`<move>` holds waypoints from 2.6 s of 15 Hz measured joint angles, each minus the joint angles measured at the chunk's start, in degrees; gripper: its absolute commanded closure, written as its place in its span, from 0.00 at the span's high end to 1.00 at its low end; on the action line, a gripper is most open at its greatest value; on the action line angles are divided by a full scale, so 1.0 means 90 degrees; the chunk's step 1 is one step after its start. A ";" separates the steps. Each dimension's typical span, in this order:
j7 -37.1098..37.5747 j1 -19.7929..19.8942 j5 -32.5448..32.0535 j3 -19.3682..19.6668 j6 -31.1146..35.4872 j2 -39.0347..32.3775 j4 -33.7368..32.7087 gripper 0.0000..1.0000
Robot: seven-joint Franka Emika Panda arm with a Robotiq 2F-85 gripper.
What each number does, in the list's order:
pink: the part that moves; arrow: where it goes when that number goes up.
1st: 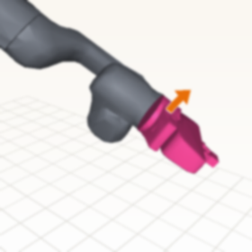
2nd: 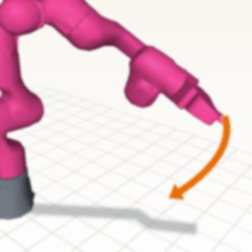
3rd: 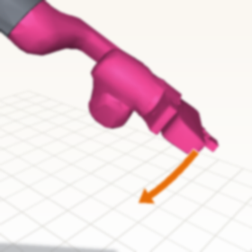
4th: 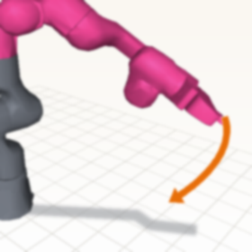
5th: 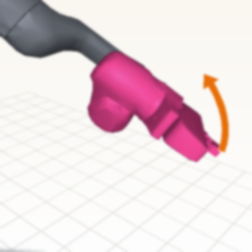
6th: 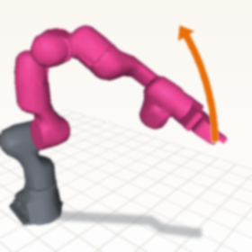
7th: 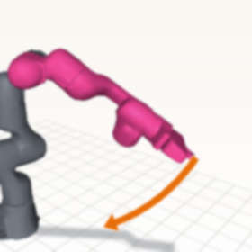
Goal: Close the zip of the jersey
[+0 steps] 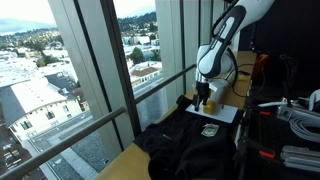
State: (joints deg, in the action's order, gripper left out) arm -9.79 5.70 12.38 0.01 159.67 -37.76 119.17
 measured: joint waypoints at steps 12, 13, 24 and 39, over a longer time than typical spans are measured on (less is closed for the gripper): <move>0.0003 0.0064 -0.0197 -0.0024 0.0001 -0.0971 -0.0634 1.00; 0.0003 0.0086 -0.0202 -0.0034 0.0001 -0.1016 -0.0668 0.96; 0.0003 0.0162 -0.0214 -0.0094 0.0001 -0.1156 -0.0789 0.07; 0.0003 0.0130 -0.0460 -0.0115 0.0001 -0.1157 -0.0778 0.02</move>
State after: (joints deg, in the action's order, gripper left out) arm -9.76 6.87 8.24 -1.02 159.68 -48.17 112.17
